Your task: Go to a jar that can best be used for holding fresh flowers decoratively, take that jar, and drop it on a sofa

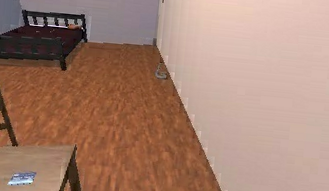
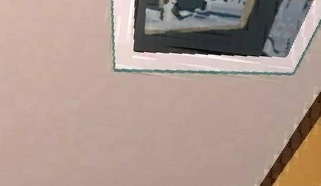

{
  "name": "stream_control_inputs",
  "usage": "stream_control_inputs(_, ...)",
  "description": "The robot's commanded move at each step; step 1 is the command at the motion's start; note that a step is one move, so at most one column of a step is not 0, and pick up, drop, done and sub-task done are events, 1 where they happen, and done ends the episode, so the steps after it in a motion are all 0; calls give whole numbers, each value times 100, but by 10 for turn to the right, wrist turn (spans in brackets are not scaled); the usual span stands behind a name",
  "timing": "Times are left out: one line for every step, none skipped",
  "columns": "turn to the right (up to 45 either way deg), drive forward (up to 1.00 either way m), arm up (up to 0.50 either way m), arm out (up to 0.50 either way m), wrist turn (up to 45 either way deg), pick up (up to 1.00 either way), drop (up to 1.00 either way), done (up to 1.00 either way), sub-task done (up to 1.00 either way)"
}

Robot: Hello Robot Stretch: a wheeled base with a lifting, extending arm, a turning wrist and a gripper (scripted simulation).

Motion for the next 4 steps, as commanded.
stream_control_inputs(-90, 0, 0, 0, 0, 0, 0, 0, 0)
stream_control_inputs(0, 90, 0, 0, 0, 0, 0, 0, 0)
stream_control_inputs(-450, 0, 0, 0, 0, 0, 0, 0, 0)
stream_control_inputs(-150, 0, 0, 0, 0, 0, 0, 0, 0)
